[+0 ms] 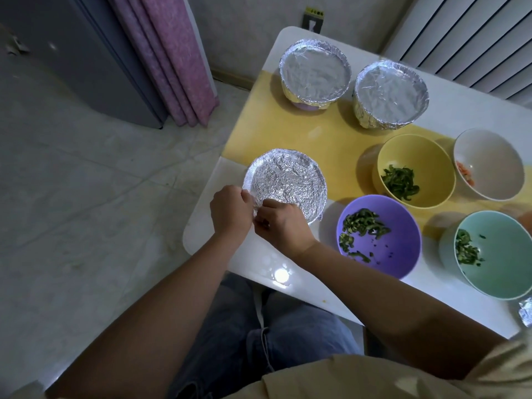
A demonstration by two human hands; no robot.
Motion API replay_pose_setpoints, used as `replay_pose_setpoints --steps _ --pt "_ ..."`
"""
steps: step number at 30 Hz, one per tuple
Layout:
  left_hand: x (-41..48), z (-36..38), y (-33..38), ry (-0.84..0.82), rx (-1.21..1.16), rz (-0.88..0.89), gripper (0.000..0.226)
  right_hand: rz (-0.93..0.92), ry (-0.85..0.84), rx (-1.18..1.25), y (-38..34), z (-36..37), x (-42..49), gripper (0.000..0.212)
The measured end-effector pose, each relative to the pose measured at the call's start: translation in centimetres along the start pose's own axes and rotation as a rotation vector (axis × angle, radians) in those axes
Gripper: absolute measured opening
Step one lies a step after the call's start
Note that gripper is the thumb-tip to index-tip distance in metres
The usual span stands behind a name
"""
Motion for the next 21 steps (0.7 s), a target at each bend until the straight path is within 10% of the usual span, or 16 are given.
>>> replay_pose_setpoints --steps 11,21 --pt "1.3 0.6 0.6 -0.193 -0.088 0.013 0.043 0.061 0.026 0.054 0.8 0.1 0.5 0.020" --pt "-2.2 -0.3 -3.2 -0.028 -0.238 -0.139 0.051 0.019 -0.076 0.042 1.2 -1.3 -0.2 0.033"
Point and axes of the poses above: each hand's wrist, its own x-axis towards the middle knuckle, its own z-axis out of the palm, y = z × x, the point moved 9 cm from there along x, towards the middle knuckle, and after that the axes turned 11 degrees about -z, right-handed, at the moved point
